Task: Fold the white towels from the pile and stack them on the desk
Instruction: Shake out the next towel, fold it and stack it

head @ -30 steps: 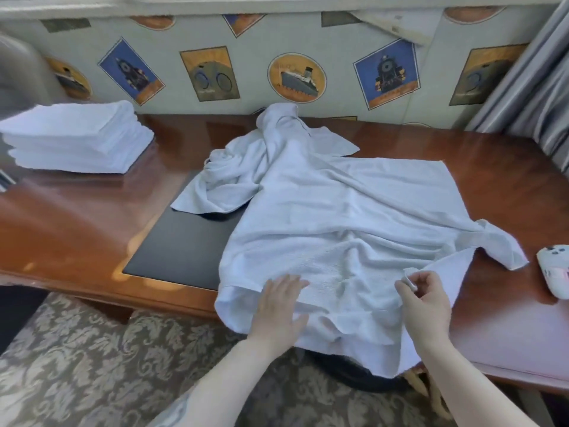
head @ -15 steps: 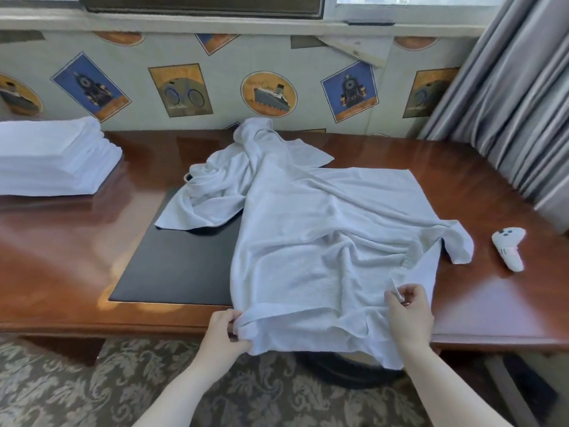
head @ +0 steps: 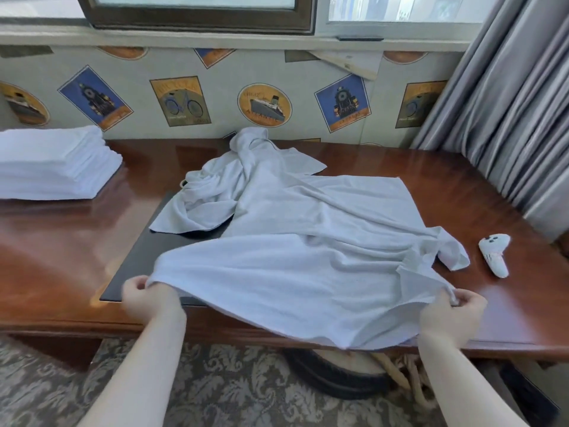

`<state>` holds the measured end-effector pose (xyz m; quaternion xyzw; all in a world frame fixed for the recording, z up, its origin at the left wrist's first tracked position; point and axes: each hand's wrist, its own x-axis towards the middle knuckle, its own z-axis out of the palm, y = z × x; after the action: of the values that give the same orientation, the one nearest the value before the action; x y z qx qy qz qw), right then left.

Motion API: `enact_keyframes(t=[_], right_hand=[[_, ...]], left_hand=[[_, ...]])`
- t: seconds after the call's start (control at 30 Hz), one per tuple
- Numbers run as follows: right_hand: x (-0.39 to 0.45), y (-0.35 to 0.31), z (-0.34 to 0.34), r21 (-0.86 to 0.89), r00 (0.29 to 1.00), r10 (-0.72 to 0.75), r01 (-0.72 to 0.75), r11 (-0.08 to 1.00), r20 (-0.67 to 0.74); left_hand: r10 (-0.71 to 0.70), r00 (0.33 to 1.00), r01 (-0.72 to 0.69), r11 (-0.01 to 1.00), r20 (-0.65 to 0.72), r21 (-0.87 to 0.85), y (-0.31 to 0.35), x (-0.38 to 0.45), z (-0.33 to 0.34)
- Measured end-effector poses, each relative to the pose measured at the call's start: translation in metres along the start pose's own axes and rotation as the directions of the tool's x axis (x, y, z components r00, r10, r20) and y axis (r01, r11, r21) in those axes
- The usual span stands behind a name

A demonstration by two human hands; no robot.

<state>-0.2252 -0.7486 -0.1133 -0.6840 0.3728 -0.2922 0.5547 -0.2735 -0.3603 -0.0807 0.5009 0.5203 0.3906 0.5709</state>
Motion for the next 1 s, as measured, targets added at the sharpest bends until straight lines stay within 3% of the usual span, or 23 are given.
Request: enact_keyframes(t=[0.07, 0.13, 0.23, 0.3, 0.4, 0.5, 0.67, 0.87, 1.0], right_hand=[[0.029, -0.011, -0.003, 0.072, 0.996, 0.054, -0.048, 0.996, -0.078], [0.047, -0.017, -0.003, 0.085, 0.997, 0.07, -0.067, 0.994, -0.037], [0.041, -0.011, 0.002, -0.015, 0.988, 0.02, -0.018, 1.0, 0.156], [0.027, -0.002, 0.003, -0.071, 0.942, -0.071, 0.1, 0.992, 0.329], [0.009, 0.006, 0.0, -0.1, 0.819, -0.207, 0.304, 0.947, 0.535], [0.008, 0.005, 0.001, -0.053, 0.716, -0.317, 0.443, 0.895, 0.622], [0.004, -0.017, 0.009, 0.093, 0.653, -0.396, 0.448, 0.889, 0.646], [-0.011, -0.036, 0.02, 0.215, 0.627, -0.457, 0.424, 0.879, 0.63], [-0.035, -0.033, 0.022, 0.238, 0.545, -0.47, 0.441, 0.865, 0.695]], left_hand=[[-0.259, 0.966, 0.259, 0.964, -0.008, 0.054, -0.004, 0.002, -0.001], [-0.315, 0.944, 0.305, 0.947, 0.097, 0.102, -0.014, -0.008, 0.0], [-0.384, 0.854, 0.411, 0.912, 0.352, -0.001, -0.037, -0.035, 0.0], [-0.402, 0.835, 0.449, 0.893, 0.376, -0.04, -0.047, -0.047, -0.002], [-0.448, 0.813, 0.501, 0.863, 0.373, -0.055, -0.055, -0.056, -0.004], [-0.328, 0.865, 0.39, 0.915, 0.379, -0.098, -0.051, -0.065, -0.007], [-0.059, 0.892, 0.143, 0.977, 0.448, -0.156, -0.024, -0.097, 0.003], [0.149, 0.961, -0.121, 0.984, 0.233, -0.133, -0.014, -0.106, 0.007], [0.239, 0.942, -0.229, 0.971, 0.235, -0.066, -0.018, -0.114, 0.012]])
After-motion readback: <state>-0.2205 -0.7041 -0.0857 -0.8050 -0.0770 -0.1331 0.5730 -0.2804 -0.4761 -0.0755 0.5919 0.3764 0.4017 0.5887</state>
